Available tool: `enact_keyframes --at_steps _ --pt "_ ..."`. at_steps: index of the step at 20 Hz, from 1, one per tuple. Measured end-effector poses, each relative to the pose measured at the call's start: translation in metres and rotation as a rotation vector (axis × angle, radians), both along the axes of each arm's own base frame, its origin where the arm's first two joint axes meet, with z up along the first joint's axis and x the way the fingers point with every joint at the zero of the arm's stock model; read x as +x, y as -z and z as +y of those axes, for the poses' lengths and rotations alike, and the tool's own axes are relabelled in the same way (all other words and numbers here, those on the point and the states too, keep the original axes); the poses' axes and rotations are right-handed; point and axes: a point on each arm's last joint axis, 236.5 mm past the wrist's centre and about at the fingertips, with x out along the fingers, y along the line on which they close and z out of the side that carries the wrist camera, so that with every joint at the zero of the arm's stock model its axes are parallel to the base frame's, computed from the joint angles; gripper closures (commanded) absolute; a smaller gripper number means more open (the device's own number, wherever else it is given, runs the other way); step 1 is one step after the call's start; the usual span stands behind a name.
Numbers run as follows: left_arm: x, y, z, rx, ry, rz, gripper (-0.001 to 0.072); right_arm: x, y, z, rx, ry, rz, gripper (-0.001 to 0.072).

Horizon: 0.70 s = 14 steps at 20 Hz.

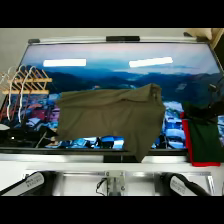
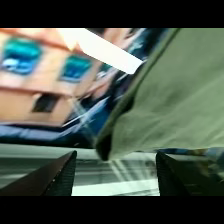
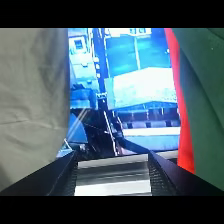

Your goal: Fold the shirts.

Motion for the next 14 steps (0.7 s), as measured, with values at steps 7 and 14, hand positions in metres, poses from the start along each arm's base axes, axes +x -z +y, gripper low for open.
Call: enact_keyframes --at_steps 7,14 --pt "0.003 0.013 -0.015 -0.001 -0.029 -0.026 0.06 0.002 0.001 -0.002 -0.01 0.0 -0.02 0.0158" --pt "-0.004 0.016 -0.024 -0.015 -0.025 -0.002 0.0678 -0.027 0.053 0.039 0.157 0.009 0.068 0.0157"
